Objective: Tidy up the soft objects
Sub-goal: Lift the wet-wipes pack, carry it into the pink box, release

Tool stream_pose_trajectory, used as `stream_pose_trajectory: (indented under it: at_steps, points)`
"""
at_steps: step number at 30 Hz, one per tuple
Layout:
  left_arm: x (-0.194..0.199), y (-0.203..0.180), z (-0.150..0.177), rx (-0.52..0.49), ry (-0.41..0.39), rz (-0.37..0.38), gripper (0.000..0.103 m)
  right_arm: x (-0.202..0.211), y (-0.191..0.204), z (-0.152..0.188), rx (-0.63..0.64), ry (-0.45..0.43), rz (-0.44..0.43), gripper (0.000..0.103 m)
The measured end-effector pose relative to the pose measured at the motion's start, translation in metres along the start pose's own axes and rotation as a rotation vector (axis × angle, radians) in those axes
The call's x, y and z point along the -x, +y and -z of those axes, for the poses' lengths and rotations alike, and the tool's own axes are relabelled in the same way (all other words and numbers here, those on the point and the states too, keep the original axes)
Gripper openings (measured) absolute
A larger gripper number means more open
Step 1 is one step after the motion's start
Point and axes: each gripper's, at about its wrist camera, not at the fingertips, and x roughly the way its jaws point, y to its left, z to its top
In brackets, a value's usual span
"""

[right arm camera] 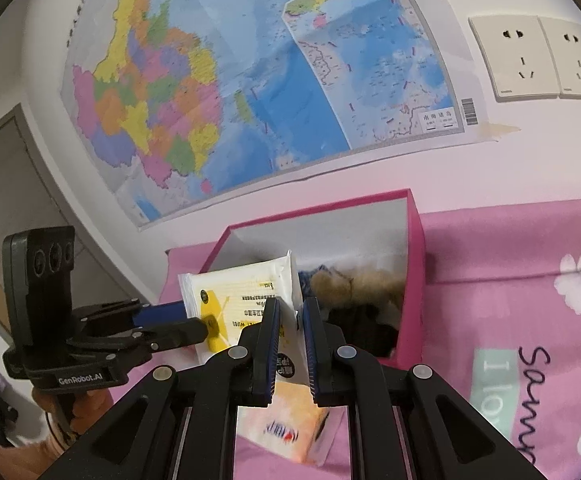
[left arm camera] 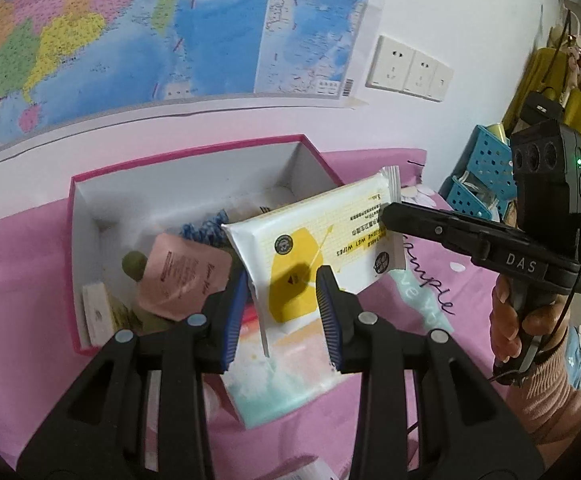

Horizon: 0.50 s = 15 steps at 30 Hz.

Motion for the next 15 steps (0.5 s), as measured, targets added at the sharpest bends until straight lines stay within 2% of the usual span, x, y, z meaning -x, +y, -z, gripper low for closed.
stream_pose_trajectory:
  at_steps: [15]
  points:
    - [-0.030, 0.019, -0.025, 0.037, 0.029, -0.064, 0.038, -0.034, -0.013, -0.022, -0.005, 0.003, 0.028, 0.012]
